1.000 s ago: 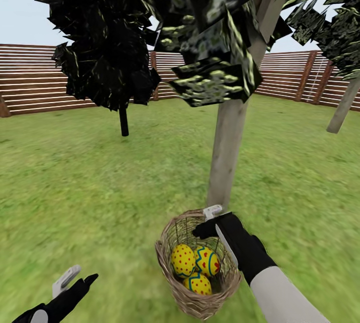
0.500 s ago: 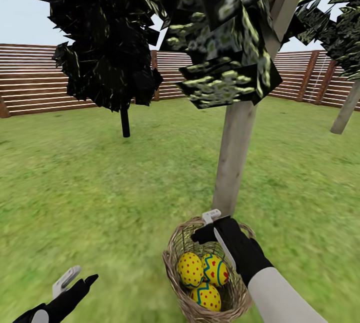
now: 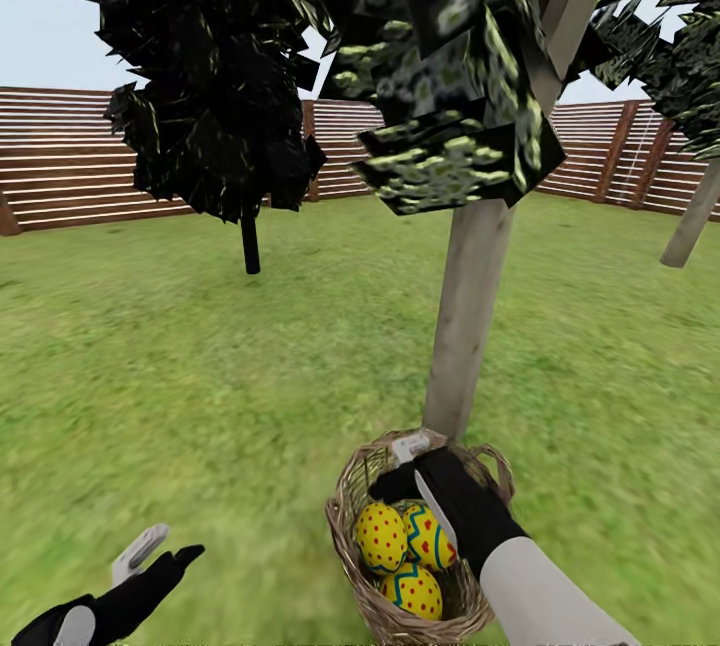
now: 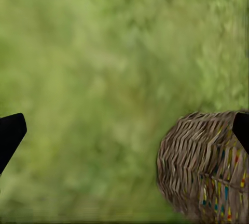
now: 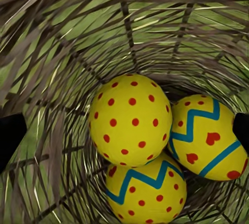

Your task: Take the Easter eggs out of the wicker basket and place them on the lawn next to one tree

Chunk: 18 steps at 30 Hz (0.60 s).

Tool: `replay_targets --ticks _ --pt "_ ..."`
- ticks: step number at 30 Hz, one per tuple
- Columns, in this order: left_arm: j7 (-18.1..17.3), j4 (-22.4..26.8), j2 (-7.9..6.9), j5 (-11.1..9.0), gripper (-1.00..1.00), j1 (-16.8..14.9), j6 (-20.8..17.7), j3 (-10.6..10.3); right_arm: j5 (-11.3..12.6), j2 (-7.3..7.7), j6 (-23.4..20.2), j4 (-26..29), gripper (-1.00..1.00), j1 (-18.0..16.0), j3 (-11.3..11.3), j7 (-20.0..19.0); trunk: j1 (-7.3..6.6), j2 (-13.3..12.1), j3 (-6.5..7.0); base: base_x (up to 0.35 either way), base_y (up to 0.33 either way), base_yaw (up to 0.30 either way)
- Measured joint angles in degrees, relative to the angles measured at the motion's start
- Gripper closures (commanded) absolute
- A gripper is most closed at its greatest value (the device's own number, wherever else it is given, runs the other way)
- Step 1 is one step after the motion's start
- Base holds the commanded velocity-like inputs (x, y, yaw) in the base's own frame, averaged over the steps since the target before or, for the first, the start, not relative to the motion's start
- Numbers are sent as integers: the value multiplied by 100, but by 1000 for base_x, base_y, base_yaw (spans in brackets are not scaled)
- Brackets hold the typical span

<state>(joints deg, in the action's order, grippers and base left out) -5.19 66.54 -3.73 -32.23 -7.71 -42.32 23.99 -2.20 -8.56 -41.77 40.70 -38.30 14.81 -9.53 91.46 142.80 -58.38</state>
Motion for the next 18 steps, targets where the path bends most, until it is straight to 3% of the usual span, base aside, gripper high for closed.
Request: replay_targets --ticks 7,18 --pt "48 142 -6 7 -100 1 -258 -19 111 -21 85 -74 -100 -7 -8 -4 38 49 -151 0 0 0" --pt "66 163 -18 23 -100 1 -299 -22 162 -24 102 -86 -100 -22 -68 -1 66 64 -395 0 0 0"
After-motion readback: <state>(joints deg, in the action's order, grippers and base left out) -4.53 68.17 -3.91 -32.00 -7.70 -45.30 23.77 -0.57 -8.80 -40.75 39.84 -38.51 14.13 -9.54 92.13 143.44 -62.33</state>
